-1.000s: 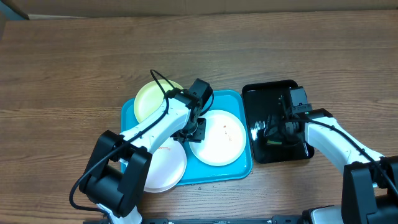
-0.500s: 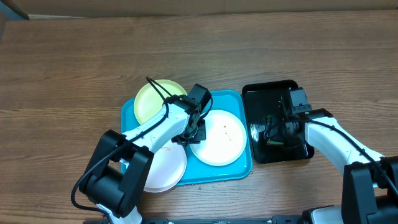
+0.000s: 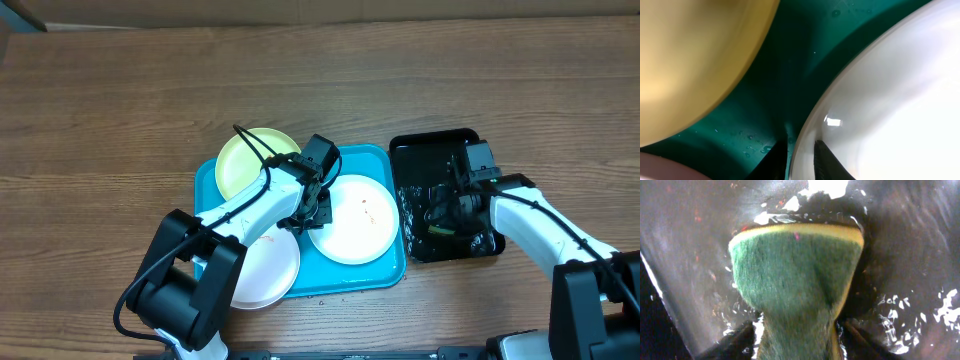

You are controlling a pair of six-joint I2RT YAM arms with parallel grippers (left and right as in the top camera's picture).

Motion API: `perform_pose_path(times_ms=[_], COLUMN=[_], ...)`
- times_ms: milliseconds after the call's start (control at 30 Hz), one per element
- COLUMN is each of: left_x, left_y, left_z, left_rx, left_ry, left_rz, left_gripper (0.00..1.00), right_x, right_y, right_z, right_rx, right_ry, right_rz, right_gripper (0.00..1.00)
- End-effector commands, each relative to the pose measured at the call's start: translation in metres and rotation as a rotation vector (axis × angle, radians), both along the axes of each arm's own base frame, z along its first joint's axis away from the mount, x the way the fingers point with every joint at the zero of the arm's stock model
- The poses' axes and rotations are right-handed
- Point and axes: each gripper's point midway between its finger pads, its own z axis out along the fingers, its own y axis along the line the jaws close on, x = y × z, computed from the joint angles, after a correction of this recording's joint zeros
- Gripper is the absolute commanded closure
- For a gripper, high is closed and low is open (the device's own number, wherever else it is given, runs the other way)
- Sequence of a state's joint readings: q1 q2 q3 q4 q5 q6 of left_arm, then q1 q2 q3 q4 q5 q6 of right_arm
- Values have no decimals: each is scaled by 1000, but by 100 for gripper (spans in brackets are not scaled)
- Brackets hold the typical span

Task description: Clean dirty plates on tray and stack at the side

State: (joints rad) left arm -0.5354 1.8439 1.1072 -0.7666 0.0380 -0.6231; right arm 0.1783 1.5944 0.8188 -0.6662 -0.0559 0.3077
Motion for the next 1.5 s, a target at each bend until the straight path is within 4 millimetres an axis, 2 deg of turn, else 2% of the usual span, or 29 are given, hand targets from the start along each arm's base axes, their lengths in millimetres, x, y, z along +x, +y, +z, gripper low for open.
perform_pose_path(times_ms=[0,167,267,467,500,567,600,633,733,833,900,933,1000,1233,1433,1467], left_x=[-8,-8,-9,-7,-7,-7,-7,-6,-6,-7,-8,-8,-9,-9,-9,-8], left_y=[8,8,9,8,8,9,9,11,15,16,16,16,16,16,16,16], left_z=[-11,-12,-14,-16,-16,-16,-16,-16,-16,-16,-16,-16,-16,-16,-16,-16], left_rx=[38,38,37,33,32,34,38,46,68,73,73,73,74,73,73,74], left_ry=[21,19,18,6,6,6,6,3,-2,2,4,4,10,8,8,8], left_rz=[8,8,13,32,34,34,34,35,36,35,35,35,35,35,36,36], left_gripper=[78,79,79,85,86,94,96,96,96,94,89,95,96,96,96,96], right_x=[21,27,29,26,25,22,22,23,29,33,34,33,31,28,24,23], right_y=[7,-10,-10,-2,-2,-3,-3,-3,-2,-1,-1,-1,-1,-2,-3,-3], right_z=[18,18,18,11,9,6,6,8,23,54,73,79,86,67,29,23], right_rx=[15,-78,-82,-43,-43,-45,-45,-44,-45,-48,-49,-50,-50,-52,-45,-43], right_ry=[-54,-81,-91,-95,-93,-90,-89,-92,-90,-77,-72,-70,-70,-54,-95,-103], right_rz=[8,-10,-13,-2,-2,-2,-2,-2,-1,3,2,2,2,3,1,1], right_gripper=[35,32,33,47,53,72,92,96,96,96,96,96,96,96,96,91])
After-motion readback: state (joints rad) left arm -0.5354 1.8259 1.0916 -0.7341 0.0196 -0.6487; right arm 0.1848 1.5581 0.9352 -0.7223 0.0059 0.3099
